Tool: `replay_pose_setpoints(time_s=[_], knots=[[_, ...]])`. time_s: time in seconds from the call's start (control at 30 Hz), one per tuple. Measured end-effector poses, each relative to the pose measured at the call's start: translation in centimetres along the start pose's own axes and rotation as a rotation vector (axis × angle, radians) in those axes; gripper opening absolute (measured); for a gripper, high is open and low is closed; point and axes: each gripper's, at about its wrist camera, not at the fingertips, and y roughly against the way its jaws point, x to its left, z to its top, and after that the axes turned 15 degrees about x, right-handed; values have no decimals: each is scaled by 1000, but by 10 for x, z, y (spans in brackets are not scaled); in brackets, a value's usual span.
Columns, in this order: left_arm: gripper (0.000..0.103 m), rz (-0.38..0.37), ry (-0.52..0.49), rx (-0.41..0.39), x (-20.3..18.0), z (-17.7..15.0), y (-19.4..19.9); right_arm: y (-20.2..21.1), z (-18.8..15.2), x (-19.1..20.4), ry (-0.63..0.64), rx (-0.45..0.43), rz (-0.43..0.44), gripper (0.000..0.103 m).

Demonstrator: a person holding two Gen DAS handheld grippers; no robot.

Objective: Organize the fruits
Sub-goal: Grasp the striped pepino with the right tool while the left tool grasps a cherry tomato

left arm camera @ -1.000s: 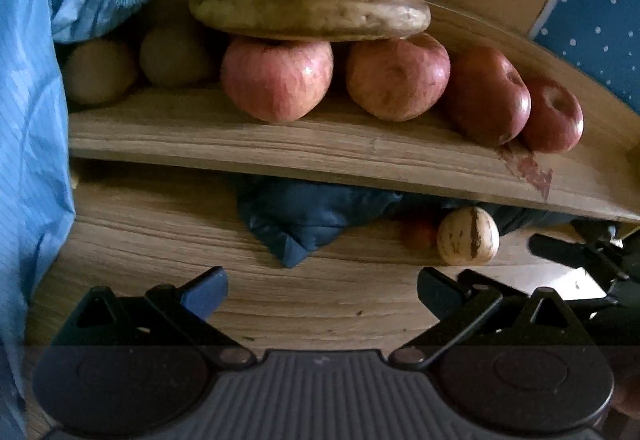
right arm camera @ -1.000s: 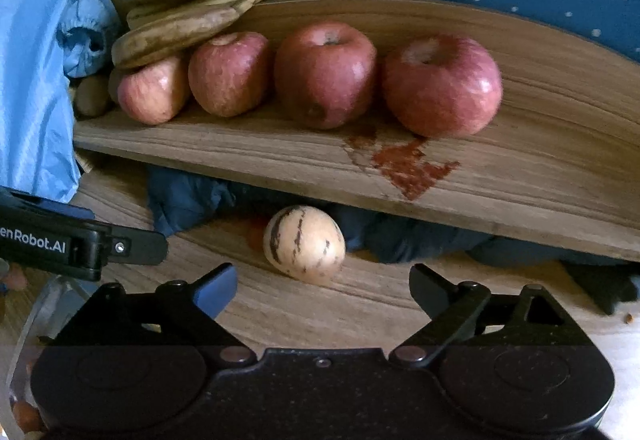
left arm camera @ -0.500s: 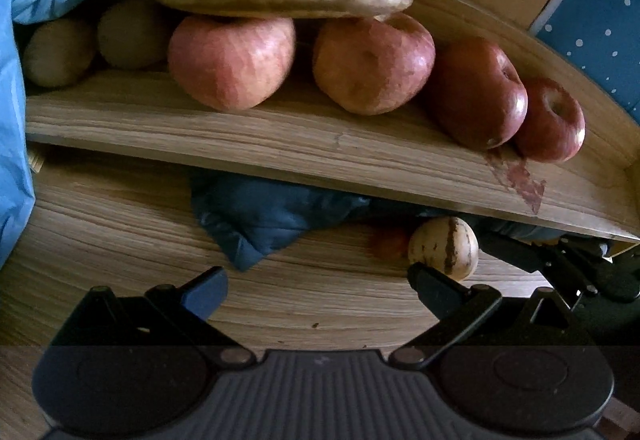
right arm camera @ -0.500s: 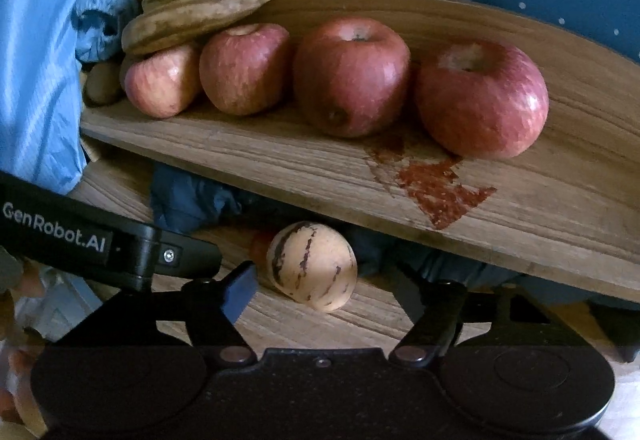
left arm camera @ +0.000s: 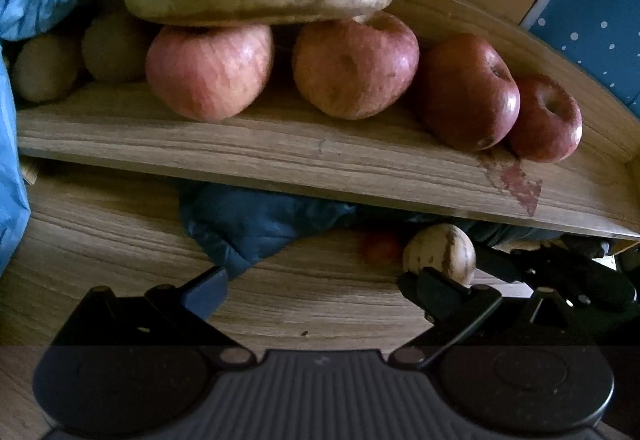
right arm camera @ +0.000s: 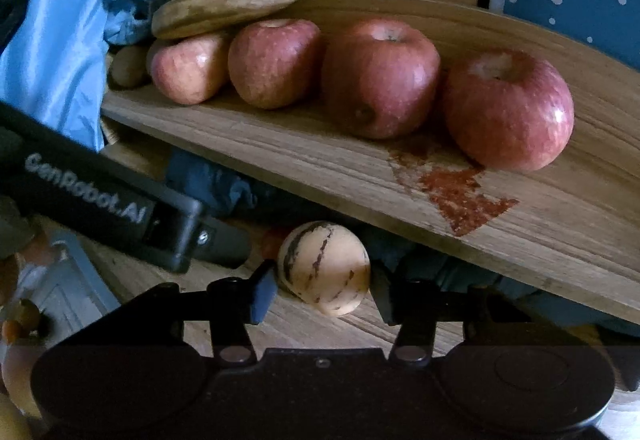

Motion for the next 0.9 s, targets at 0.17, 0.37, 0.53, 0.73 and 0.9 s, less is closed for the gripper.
replay_pose_setpoints(time_s=[0.17,0.37,0.53,0.73,0.9], knots=[[102,1,-15,-1,-9,1,-13,7,-7,-9,-17,13,-9,52],[97,-4,-21,-19,-21,0,-27,14,-17,-19,-32,25,-23,52],[88,1,-21,-34,-34,0,-30,20,-26,-28,-48,26,-25,52],[72,8,-23,-44,-42,-4,-35,23,-32,-33,-56,26,-18,52],[58,2,-24,-31,-45,-7,-38,23,-32,-35,-59,24,-14,52]])
